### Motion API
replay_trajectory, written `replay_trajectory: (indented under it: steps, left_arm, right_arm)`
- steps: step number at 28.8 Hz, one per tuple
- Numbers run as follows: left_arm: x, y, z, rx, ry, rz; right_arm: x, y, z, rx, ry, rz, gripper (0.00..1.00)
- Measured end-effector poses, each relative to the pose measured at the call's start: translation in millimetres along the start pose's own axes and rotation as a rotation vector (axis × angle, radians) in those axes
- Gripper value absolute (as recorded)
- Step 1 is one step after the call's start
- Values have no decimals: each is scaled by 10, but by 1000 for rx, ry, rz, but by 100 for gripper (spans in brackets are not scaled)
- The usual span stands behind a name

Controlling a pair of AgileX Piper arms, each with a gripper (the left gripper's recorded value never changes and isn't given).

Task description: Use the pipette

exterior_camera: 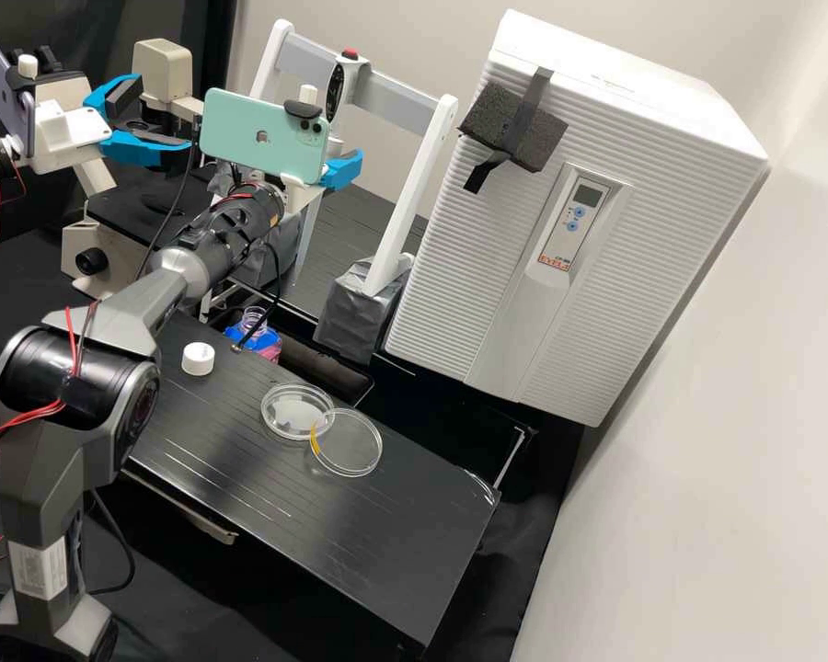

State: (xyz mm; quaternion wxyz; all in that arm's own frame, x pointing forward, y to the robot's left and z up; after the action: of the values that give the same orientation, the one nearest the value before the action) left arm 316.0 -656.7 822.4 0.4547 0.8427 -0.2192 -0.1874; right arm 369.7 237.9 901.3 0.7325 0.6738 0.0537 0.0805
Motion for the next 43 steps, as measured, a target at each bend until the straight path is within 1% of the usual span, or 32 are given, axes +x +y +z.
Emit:
replay_trajectory:
  steps: [13, 17, 24, 30, 32, 35, 37, 39, 43]
  left_arm:
    - [-3, -5, -1, 0, 0, -2]
    - [-3, -5, -1, 0, 0, -2]
    - [-12, -5, 0, 0, 0, -3]
    - [-24, -14, -30, 2, 9, -6]
    - [-24, -14, -30, 2, 9, -6]
    - [-24, -14, -30, 2, 9, -6]
    - [-24, -14, -30, 2, 9, -6]
    - [-24, -14, -30, 0, 10, -6]
    - [-24, -14, -30, 0, 10, -6]
  right_arm:
    - [-3, -15, -19, -1, 5, -4, 0]
    - [-4, -19, -22, 7, 4, -5, 0]
    - [-4, -19, -22, 7, 4, -6, 0]
    - [-8, -16, -25, 7, 4, -8, 0]
    - [-22, -4, -38, 13, 7, -13, 0]
    - [-51, 25, -64, 29, 12, -21, 0]
    - [-69, 45, -86, 49, 16, -28, 0]
    - [-74, 71, -115, 52, 22, -34, 0]
    - [-98, 134, -166, 57, 36, -27, 0]
